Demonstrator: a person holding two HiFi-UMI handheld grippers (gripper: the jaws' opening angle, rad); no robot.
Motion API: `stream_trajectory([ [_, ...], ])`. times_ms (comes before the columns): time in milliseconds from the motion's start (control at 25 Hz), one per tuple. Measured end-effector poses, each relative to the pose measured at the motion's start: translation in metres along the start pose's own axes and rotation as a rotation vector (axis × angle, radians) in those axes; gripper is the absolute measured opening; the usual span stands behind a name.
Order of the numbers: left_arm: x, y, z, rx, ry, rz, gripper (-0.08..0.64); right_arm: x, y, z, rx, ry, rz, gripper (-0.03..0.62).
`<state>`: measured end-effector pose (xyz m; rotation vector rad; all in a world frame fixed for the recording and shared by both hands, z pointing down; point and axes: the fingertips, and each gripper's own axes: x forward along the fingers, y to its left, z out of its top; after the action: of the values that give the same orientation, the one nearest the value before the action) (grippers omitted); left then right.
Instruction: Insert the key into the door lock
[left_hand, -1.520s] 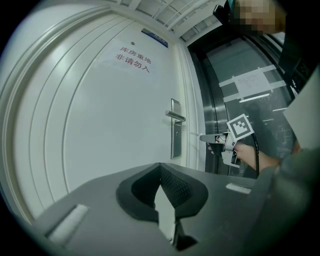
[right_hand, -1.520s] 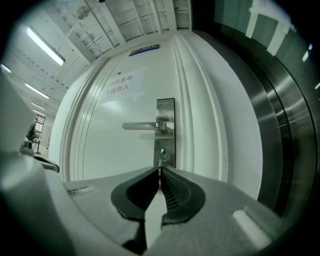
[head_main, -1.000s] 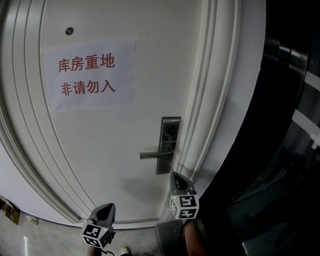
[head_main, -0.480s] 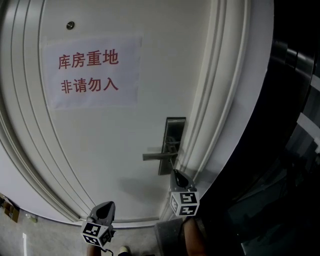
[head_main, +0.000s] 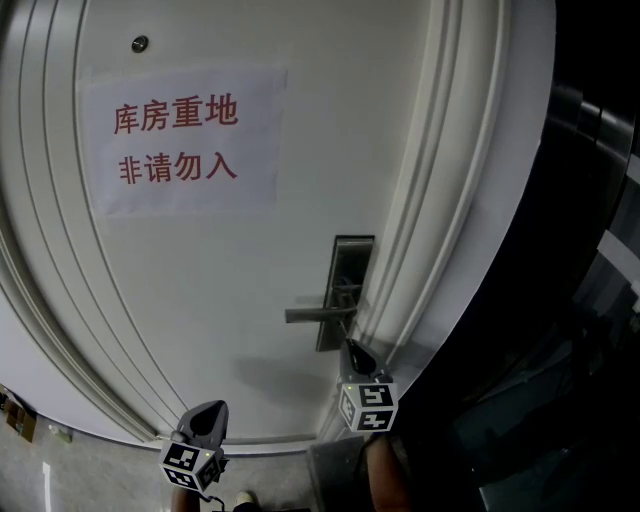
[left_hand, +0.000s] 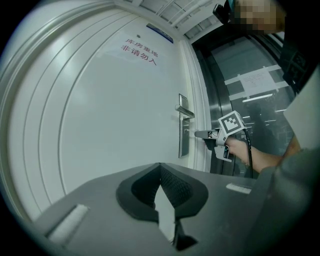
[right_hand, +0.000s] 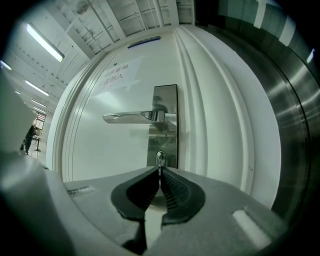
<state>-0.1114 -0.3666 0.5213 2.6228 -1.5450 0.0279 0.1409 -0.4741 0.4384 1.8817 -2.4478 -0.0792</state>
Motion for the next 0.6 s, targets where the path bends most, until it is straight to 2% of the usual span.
stream_trajectory([
  [400,0.0001,0.0020,-0.0014,-0.003,-0.002,0.000,0.003,0.0044,-0.0004,-0.0035,-0.016,0.017,-0.005,0.011],
  [600,-0.0006,0.0054,-0.0026,-0.007,0.002,0.003,0.003,0.0057,-0.0015,-0.0006,-0.105,0.030,-0.025,0.011],
])
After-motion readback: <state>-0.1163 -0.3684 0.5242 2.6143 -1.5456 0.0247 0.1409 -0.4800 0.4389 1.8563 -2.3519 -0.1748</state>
